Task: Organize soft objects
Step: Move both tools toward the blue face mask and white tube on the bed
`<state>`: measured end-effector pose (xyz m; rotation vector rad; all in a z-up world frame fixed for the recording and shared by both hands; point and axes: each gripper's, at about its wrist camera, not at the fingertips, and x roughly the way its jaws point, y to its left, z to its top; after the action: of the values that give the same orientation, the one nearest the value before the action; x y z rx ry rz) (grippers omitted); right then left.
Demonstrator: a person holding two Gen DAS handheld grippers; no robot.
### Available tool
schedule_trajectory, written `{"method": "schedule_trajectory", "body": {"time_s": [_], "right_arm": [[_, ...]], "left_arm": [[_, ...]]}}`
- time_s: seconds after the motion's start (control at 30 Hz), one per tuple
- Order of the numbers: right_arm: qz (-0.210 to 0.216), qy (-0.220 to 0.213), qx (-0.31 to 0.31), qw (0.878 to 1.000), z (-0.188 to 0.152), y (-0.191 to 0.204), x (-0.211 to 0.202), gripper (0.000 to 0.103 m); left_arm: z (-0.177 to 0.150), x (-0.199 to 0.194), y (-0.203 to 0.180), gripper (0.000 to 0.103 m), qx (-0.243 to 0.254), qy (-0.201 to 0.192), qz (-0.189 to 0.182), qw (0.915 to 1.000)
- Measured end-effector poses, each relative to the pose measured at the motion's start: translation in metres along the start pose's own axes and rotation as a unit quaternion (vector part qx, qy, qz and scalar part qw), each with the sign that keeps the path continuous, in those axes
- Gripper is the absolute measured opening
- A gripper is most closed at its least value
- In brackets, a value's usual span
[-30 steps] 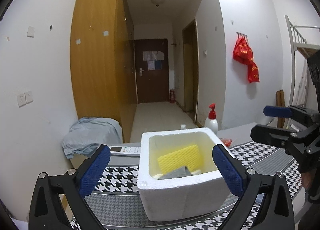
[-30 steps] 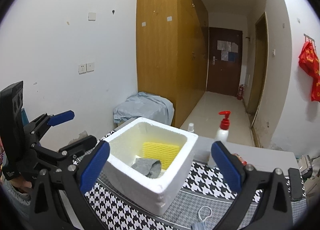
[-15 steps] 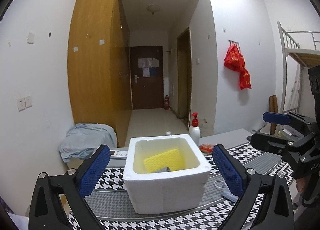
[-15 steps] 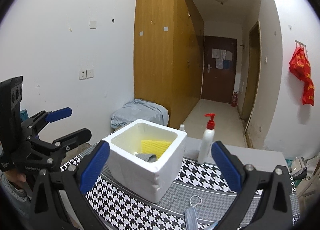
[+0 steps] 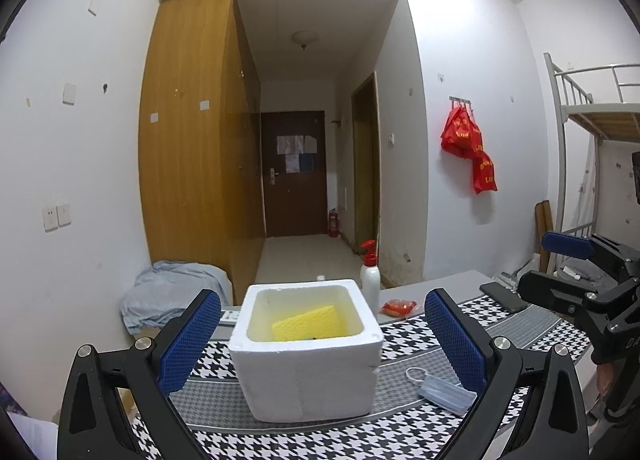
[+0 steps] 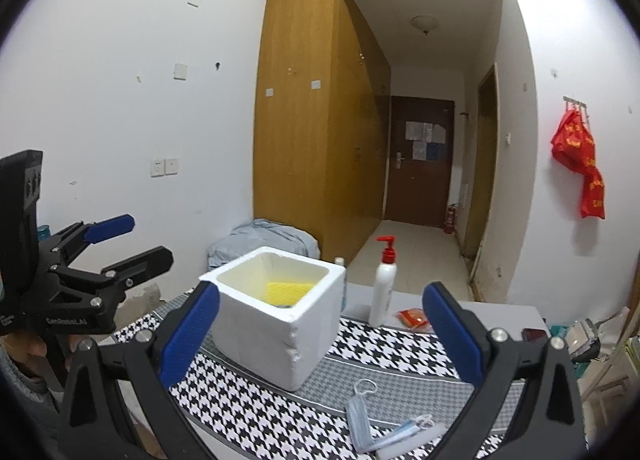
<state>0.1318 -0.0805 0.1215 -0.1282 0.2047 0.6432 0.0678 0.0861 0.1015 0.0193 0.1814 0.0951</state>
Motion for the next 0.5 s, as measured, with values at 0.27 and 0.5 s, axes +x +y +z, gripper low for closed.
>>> {"method": "schedule_trajectory", "body": {"time_s": [0.27,0.5], "right_arm": [[-0.019,0.005,0.014,1.0,-0.03,-0.013,-0.011,0.103],[-0.047,0.006,0.03,0.998,-0.058,-0.017,-0.016,0.103]], "left_arm": [[-0.022,-0.002,-0.018,0.102,-0.009,-0.006,-0.006,0.9999],[-0.044,0.005,-0.033,0.102,-0.01,0.001,-0.021,0.9997]]}}
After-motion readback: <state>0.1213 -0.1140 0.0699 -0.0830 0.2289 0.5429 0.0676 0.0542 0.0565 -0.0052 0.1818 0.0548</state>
